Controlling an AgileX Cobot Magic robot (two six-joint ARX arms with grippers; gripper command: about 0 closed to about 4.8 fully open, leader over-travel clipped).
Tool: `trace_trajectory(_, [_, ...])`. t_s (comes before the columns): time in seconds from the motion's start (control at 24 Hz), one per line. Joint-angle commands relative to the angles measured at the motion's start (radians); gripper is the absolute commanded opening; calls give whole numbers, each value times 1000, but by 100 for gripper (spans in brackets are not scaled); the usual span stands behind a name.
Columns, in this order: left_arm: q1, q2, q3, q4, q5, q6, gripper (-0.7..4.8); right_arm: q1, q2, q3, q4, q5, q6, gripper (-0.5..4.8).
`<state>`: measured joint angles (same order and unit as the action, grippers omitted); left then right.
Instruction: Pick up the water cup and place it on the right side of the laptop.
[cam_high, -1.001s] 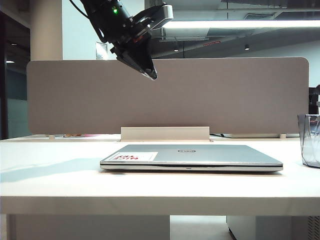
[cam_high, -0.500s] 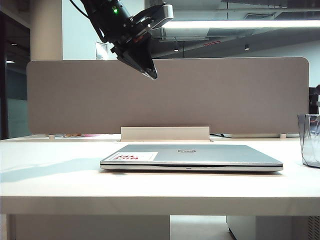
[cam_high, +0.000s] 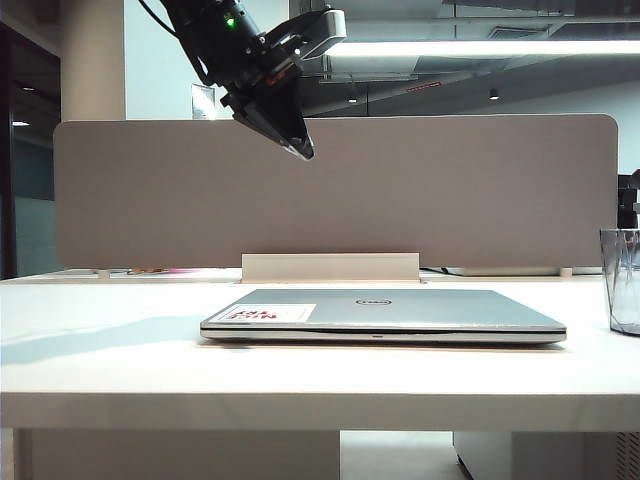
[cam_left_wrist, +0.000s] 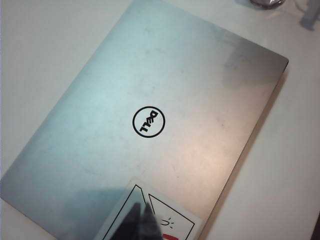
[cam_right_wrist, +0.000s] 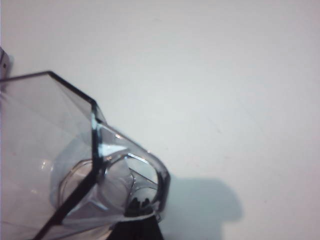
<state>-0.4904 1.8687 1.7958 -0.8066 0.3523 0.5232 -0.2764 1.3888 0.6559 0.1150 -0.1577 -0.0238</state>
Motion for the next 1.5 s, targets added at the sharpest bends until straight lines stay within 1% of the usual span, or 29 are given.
trace_trajectory(0.04, [-1, -6, 2, -7, 7, 0, -5, 0, -2, 5, 60, 3, -3, -1])
trace_trajectory(0.46, [-1, -6, 2, -19, 7, 0, -5, 0, -2, 5, 31, 4, -3, -1])
trace_trajectory(0.58, [-1, -6, 2, -25, 7, 0, -5, 0, -3, 5, 8, 10, -8, -1])
trace_trajectory(0.67, [-1, -6, 2, -26, 6, 0, -5, 0, -15, 5, -42, 27, -19, -2])
trace_trajectory(0.71, [-1, -6, 2, -29, 7, 0, -5, 0, -32, 5, -87, 63, -33, -1])
trace_trajectory(0.79, [-1, -6, 2, -33, 7, 0, -5, 0, -64, 5, -124, 88, -33, -1])
trace_trajectory(1.04, [-2, -6, 2, -76, 11, -1, -5, -5, -218, 4, -199, 88, -42, -1])
trace_trajectory(1.08, [-2, -7, 2, -91, 12, -1, -5, -5, -267, -1, -222, 69, -58, -1])
trace_trajectory(1.21, [-2, -7, 2, -106, 55, -2, -5, -5, -338, -21, -240, 0, -56, -1])
trace_trajectory(1.33, [-2, -10, 2, -114, 71, -1, -5, -3, -417, -49, -270, -71, -53, -1])
trace_trajectory(1.38, [-2, -11, 2, -122, 71, -3, -5, 0, -457, -64, -287, -97, -33, -2])
trace_trajectory(1.5, [-2, -16, 2, -131, 71, -8, -5, 0, -515, -92, -298, -119, 11, -1])
